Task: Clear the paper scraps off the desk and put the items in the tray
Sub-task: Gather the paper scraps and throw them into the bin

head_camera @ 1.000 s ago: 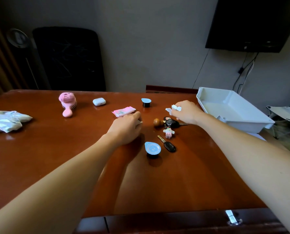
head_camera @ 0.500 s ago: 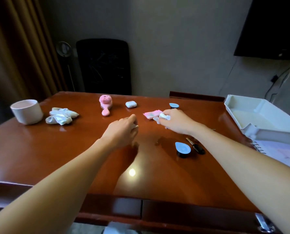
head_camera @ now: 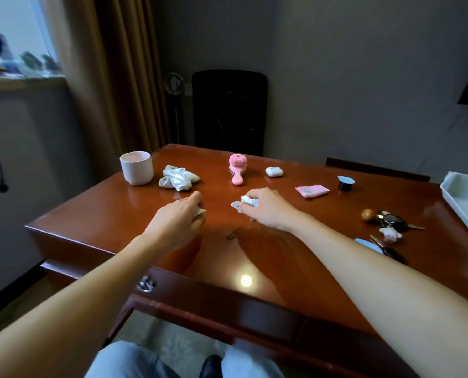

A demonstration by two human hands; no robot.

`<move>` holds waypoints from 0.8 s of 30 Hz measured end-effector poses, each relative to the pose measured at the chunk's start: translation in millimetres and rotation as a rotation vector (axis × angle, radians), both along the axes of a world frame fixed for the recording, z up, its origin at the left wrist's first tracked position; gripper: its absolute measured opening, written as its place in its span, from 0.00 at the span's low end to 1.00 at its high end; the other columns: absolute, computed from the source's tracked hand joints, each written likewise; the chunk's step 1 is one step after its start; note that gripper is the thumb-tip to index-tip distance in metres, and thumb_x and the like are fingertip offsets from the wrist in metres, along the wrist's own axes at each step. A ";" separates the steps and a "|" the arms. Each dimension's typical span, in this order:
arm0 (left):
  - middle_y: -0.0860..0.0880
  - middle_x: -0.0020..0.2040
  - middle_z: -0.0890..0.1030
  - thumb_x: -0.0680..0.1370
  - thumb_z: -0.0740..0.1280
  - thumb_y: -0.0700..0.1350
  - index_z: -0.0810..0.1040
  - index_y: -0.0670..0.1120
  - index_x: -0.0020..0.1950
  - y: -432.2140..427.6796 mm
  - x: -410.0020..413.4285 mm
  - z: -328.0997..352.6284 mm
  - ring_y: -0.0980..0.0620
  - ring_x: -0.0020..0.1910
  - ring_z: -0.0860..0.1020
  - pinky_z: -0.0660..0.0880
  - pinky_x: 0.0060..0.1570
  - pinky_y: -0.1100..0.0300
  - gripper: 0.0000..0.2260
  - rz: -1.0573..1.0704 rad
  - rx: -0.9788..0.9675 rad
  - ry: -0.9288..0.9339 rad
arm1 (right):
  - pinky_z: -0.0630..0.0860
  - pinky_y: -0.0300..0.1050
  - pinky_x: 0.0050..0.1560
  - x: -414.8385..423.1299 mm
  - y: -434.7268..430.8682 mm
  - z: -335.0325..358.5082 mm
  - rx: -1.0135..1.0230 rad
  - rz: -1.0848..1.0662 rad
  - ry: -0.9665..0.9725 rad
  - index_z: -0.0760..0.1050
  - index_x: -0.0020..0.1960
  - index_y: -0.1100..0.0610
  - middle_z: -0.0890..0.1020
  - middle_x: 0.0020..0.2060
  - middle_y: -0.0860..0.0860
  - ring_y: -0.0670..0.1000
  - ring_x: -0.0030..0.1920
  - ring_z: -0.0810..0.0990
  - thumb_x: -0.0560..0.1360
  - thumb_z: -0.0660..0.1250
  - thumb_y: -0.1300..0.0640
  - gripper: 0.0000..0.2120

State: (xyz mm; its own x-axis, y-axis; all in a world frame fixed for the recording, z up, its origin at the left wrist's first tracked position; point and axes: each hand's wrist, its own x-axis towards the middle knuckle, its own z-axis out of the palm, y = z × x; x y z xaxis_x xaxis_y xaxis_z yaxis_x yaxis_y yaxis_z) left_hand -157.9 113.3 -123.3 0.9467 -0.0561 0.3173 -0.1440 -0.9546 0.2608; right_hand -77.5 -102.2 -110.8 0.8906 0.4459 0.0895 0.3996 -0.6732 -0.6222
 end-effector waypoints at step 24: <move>0.47 0.48 0.81 0.81 0.61 0.51 0.69 0.49 0.53 212.1 -150.7 -43.4 0.43 0.44 0.78 0.72 0.42 0.54 0.07 0.466 -0.111 -0.032 | 0.70 0.42 0.34 -96.5 264.5 -18.2 -0.158 0.457 -0.143 0.78 0.52 0.52 0.80 0.41 0.47 0.49 0.40 0.78 0.79 0.64 0.47 0.10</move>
